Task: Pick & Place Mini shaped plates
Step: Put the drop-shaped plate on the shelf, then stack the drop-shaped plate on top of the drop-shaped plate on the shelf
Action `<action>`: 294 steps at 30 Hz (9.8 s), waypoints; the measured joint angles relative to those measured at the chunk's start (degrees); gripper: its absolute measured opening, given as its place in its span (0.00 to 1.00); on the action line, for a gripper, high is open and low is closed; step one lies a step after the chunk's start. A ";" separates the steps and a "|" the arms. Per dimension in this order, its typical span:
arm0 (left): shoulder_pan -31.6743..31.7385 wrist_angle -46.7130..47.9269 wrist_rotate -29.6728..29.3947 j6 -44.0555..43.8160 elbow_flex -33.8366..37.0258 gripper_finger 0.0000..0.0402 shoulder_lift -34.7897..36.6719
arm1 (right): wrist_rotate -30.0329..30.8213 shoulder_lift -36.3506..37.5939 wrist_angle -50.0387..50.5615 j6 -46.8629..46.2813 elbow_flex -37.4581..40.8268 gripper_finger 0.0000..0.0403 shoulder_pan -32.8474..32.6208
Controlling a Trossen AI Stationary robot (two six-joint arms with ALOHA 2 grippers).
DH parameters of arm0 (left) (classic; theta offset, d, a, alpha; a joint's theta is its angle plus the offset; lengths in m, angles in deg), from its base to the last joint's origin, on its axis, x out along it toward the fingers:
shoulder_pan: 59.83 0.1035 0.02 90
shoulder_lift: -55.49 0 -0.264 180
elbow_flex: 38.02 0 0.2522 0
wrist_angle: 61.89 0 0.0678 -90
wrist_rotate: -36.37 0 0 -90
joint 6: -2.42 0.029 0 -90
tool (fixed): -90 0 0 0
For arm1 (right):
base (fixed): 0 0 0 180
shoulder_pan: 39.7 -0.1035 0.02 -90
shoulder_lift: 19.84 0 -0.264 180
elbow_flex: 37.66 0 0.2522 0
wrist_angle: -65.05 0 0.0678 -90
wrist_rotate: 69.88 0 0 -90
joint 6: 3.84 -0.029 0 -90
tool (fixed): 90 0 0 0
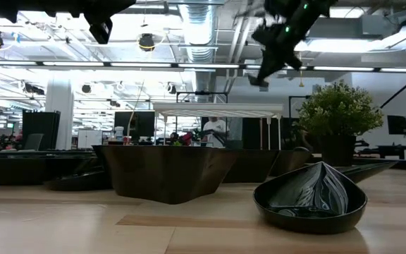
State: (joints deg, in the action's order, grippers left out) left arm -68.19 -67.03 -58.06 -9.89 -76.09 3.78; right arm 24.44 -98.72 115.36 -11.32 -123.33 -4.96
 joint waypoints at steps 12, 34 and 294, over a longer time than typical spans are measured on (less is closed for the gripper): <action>0.00 0.02 0.00 0.01 0.00 0.27 0.02 | -6.00 -7.82 2.55 0.59 -6.03 0.00 9.17; 0.00 0.02 0.00 -0.11 0.00 0.27 0.00 | -2.31 -10.48 3.51 -0.55 -6.15 0.00 9.64; -0.57 -3.04 0.00 -0.39 0.70 0.27 -0.20 | 22.80 9.23 -31.03 -23.50 25.37 0.03 -5.86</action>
State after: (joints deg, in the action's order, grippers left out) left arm -68.76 -70.07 -58.06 -10.29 -75.39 3.59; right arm 47.24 -89.49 84.33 -34.82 -97.96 -10.82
